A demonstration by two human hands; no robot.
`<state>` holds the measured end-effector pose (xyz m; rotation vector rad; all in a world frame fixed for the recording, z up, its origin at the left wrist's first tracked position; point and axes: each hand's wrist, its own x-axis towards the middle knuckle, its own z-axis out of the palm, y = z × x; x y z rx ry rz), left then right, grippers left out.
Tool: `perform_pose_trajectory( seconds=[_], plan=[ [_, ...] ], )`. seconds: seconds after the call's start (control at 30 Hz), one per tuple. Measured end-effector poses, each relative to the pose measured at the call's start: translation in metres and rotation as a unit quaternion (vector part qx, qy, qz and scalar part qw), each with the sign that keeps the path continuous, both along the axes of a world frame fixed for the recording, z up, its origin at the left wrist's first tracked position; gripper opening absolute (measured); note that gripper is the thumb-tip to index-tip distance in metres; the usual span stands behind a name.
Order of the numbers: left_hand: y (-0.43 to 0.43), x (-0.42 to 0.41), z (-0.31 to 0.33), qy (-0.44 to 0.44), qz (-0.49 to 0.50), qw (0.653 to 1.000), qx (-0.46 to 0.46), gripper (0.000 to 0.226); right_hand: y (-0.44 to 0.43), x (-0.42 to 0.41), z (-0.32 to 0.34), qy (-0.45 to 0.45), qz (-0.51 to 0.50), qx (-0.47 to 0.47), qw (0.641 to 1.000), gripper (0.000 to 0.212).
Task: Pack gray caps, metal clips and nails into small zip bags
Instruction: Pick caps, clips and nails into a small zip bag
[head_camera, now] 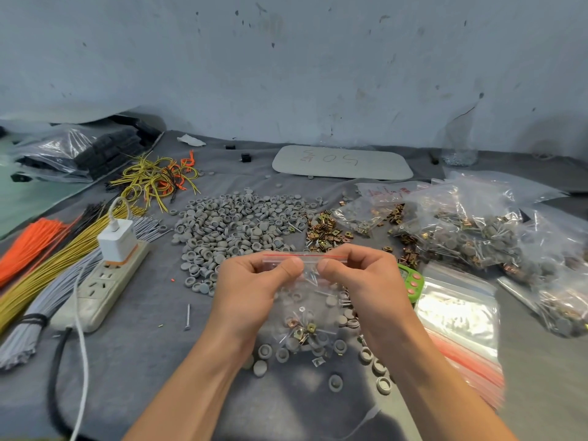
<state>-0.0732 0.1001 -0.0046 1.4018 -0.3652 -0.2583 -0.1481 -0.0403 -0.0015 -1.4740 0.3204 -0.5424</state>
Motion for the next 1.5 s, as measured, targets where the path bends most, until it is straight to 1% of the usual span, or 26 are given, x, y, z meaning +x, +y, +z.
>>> perform_pose_trajectory(
  seconds=[0.13, 0.33, 0.5, 0.57, 0.67, 0.77, 0.87, 0.93, 0.97, 1.03, 1.07, 1.13, 1.2, 1.27, 1.3, 1.33, 1.4, 1.5],
  plan=[
    [0.0, 0.0, -0.001, 0.013, 0.021, 1.0, 0.003, 0.016, 0.001, -0.003, -0.002, 0.014, 0.004, 0.012, 1.0, 0.008],
    [0.0, 0.001, 0.001, 0.035, 0.021, 0.999, 0.013, 0.007, -0.006, -0.003, -0.001, 0.022, -0.015, 0.026, 0.999, 0.018],
    [0.0, 0.0, 0.002, 0.046, 0.031, 0.998, 0.001, 0.015, -0.008, -0.004, 0.001, 0.018, 0.0, 0.052, 0.998, 0.017],
    [0.0, 0.0, 0.002, 0.047, 0.031, 0.998, 0.0, 0.017, -0.011, -0.005, 0.001, 0.016, -0.006, 0.07, 0.997, 0.022],
    [0.0, 0.0, 0.0, 0.043, 0.022, 0.999, 0.006, 0.025, -0.012, -0.006, 0.003, 0.011, -0.019, 0.074, 0.997, 0.027],
    [0.001, 0.0, 0.0, 0.039, 0.019, 0.999, 0.017, 0.029, -0.013, -0.007, 0.002, 0.013, -0.02, 0.08, 0.997, 0.024],
    [0.002, 0.002, 0.0, 0.038, 0.01, 0.999, 0.017, 0.041, -0.015, -0.006, 0.0, 0.019, -0.005, 0.075, 0.997, 0.023],
    [0.002, 0.004, -0.002, 0.027, 0.018, 0.999, 0.015, 0.043, -0.016, -0.007, -0.001, 0.021, 0.029, 0.059, 0.998, 0.02],
    [0.002, 0.004, -0.002, 0.025, 0.021, 0.999, 0.018, 0.044, -0.016, -0.007, -0.002, 0.037, 0.064, 0.03, 0.997, 0.015],
    [0.001, 0.006, -0.004, 0.03, 0.018, 0.999, 0.011, 0.046, -0.013, -0.007, -0.006, 0.098, 0.136, -0.069, 0.983, 0.014],
    [0.001, 0.007, -0.003, 0.042, 0.011, 0.999, -0.007, 0.043, -0.011, -0.006, -0.009, 0.121, 0.143, -0.108, 0.976, 0.015],
    [0.002, 0.008, -0.002, 0.055, -0.018, 0.998, -0.025, 0.037, -0.005, -0.001, -0.013, 0.119, 0.105, -0.124, 0.979, 0.022],
    [0.006, 0.009, -0.003, 0.045, -0.082, 0.995, 0.02, 0.034, 0.002, 0.001, -0.014, 0.094, 0.059, -0.077, 0.991, 0.032],
    [0.008, 0.006, -0.008, 0.03, -0.167, 0.98, 0.108, 0.035, 0.001, 0.003, -0.013, 0.06, 0.022, 0.028, 0.998, 0.035],
    [0.007, 0.004, -0.01, 0.018, -0.187, 0.972, 0.145, 0.034, 0.0, 0.003, -0.012, 0.047, 0.01, 0.083, 0.995, 0.034],
    [0.006, 0.003, -0.013, 0.007, -0.189, 0.968, 0.167, 0.027, -0.002, 0.002, -0.011, 0.038, 0.001, 0.124, 0.991, 0.033],
    [0.004, 0.001, -0.014, 0.017, -0.185, 0.968, 0.168, 0.018, -0.005, 0.002, -0.009, 0.038, -0.011, 0.173, 0.984, 0.026],
    [0.003, 0.001, -0.011, 0.07, -0.182, 0.971, 0.138, 0.022, -0.006, 0.001, -0.008, 0.049, -0.021, 0.191, 0.98, 0.012]
  ],
)
